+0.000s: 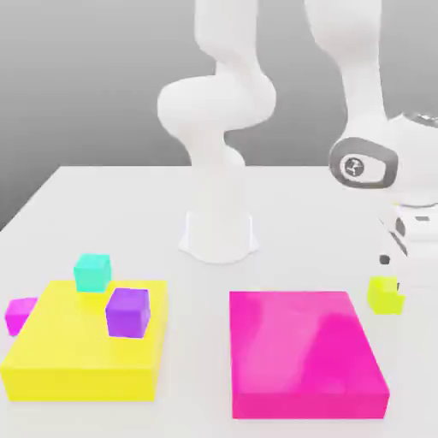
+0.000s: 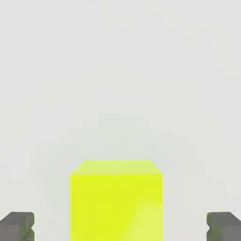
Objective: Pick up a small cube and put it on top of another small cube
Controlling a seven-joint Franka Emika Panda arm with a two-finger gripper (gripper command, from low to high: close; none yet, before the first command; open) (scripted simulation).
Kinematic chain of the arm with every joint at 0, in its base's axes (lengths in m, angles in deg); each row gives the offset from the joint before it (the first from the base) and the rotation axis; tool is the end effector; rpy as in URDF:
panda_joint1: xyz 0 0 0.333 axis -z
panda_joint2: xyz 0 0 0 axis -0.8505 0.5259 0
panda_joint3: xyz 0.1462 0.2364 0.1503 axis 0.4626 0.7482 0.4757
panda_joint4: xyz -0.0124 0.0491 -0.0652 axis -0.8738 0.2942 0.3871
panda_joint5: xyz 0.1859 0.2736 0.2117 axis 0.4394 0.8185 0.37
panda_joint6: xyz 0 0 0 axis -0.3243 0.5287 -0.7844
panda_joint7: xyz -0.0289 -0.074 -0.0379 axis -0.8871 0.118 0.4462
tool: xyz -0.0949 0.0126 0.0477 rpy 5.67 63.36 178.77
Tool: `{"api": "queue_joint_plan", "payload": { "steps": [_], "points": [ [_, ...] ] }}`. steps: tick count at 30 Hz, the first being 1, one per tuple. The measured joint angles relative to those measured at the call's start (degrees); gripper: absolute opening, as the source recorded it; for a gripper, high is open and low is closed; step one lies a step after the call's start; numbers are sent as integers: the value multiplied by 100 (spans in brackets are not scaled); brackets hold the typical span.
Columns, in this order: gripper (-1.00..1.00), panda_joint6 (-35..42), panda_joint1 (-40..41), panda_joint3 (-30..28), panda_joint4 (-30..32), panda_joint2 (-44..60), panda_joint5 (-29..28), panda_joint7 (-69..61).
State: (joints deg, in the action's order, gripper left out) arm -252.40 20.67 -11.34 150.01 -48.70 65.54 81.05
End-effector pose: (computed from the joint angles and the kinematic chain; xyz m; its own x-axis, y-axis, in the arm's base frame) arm 0.2120 0.3197 0.1539 0.6976 0.7165 0.0044 0.7165 -0.6975 -0.0064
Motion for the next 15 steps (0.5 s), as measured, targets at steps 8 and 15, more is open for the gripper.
{"api": "queue_joint_plan", "payload": {
  "steps": [8, 15],
  "points": [
    [-100, -338, -522, -618, -94, 438, -423, 322],
    [-100, 170, 24, 125, 61, -244, 417, -309]
  ]
}}
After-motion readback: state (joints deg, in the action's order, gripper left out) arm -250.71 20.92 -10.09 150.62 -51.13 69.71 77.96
